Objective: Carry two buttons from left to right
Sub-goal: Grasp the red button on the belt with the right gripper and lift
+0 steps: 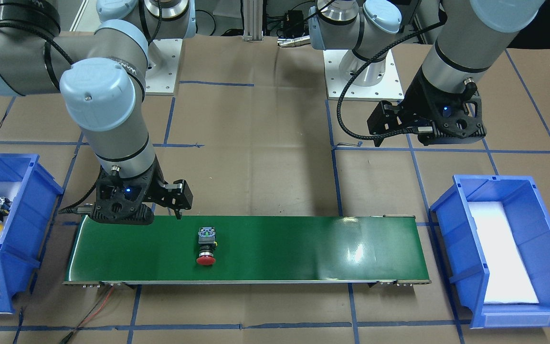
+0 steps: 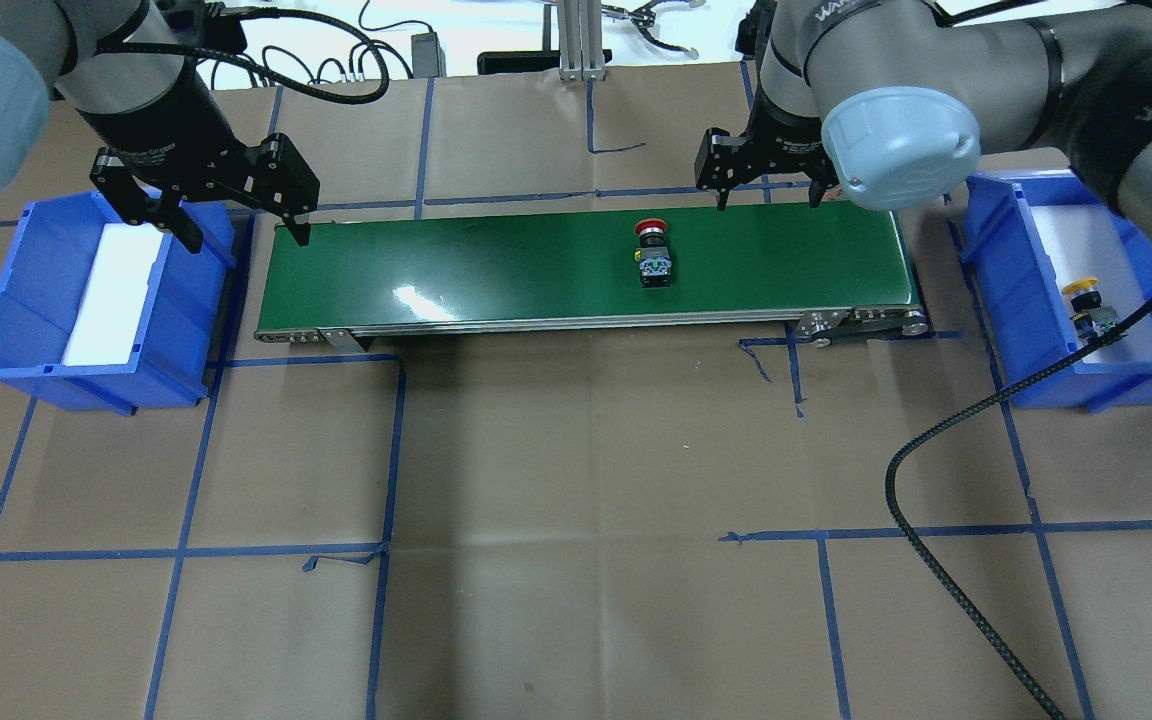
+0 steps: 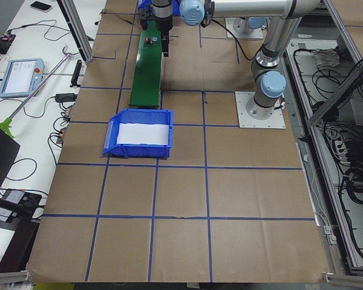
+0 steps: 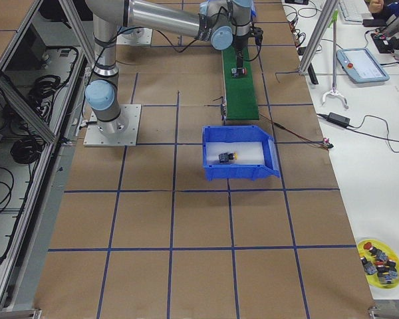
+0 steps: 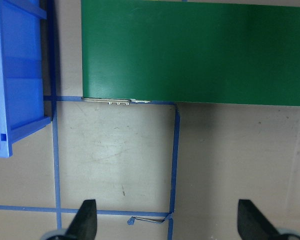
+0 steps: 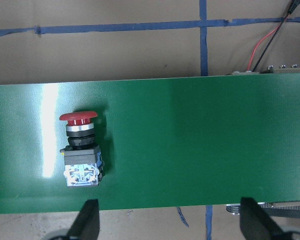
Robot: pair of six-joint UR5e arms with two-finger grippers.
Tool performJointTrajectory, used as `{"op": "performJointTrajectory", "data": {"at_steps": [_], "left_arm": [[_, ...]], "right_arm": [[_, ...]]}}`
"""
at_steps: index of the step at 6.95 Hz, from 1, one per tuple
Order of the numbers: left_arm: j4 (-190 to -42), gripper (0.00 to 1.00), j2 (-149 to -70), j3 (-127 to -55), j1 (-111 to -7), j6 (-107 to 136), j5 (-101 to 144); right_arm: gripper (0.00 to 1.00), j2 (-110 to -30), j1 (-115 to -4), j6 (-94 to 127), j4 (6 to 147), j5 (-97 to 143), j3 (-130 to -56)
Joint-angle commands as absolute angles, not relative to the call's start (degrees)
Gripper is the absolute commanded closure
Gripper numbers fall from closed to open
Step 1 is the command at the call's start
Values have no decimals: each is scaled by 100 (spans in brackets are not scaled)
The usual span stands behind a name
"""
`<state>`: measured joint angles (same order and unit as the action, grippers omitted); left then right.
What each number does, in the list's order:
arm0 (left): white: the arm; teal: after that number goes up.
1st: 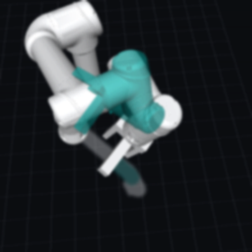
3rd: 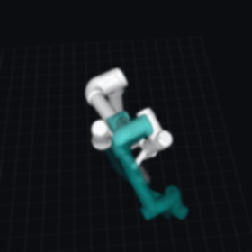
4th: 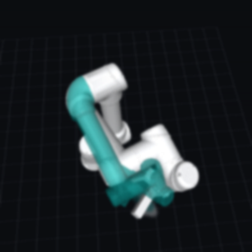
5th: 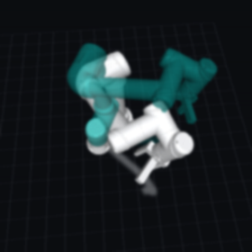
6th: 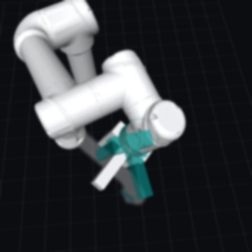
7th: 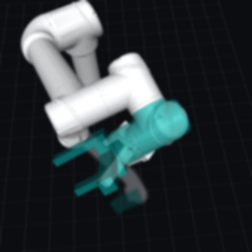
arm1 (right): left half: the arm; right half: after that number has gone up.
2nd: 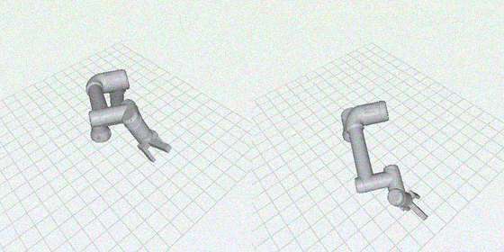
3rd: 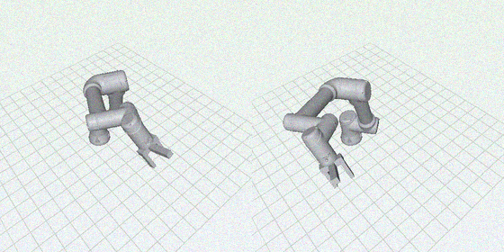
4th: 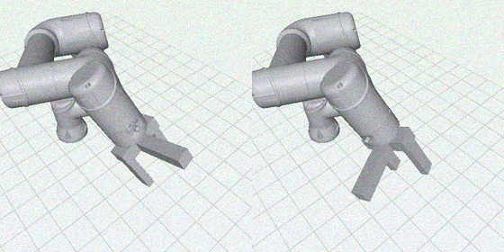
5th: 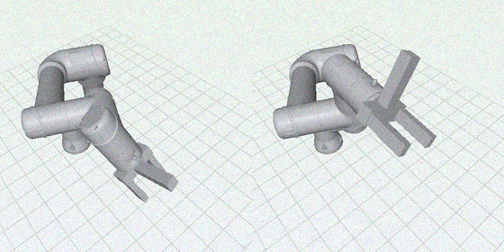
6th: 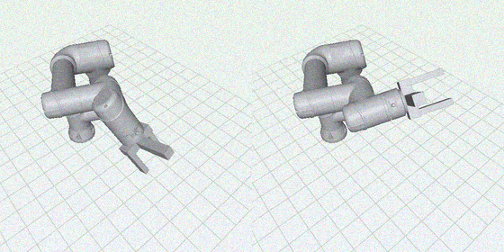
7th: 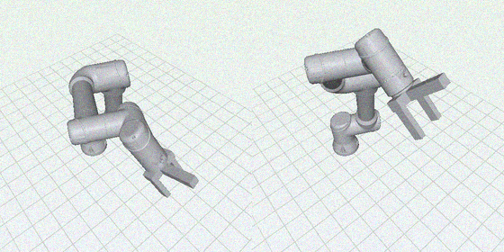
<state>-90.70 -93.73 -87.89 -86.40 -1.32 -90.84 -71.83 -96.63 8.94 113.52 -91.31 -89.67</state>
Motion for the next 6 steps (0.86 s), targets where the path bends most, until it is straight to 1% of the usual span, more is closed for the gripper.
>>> {"op": "performJointTrajectory", "data": {"at_steps": [1,3,4,5,6], "left_arm": [[-9070,0,-9378,-8789,-8640,-132,-9088],[-9070,0,-9378,-8789,-8640,-132,-9088],[-9062,0,-9387,-8789,-8640,-132,-9079],[-9070,0,-9378,-8789,-8640,-132,-9079],[-9070,0,-9387,-8798,-8640,-132,-9088]], "right_arm": [[1,-6971,-9711,1071,11460,-9123,-8991],[1,-6742,-9817,1081,12100,-9114,-9026],[1,-6654,-9817,1081,12442,-8888,-9218],[1,-6636,-9809,1064,13063,-8834,-9568],[1,-6636,-9774,1037,13383,-8833,-9832]]}}
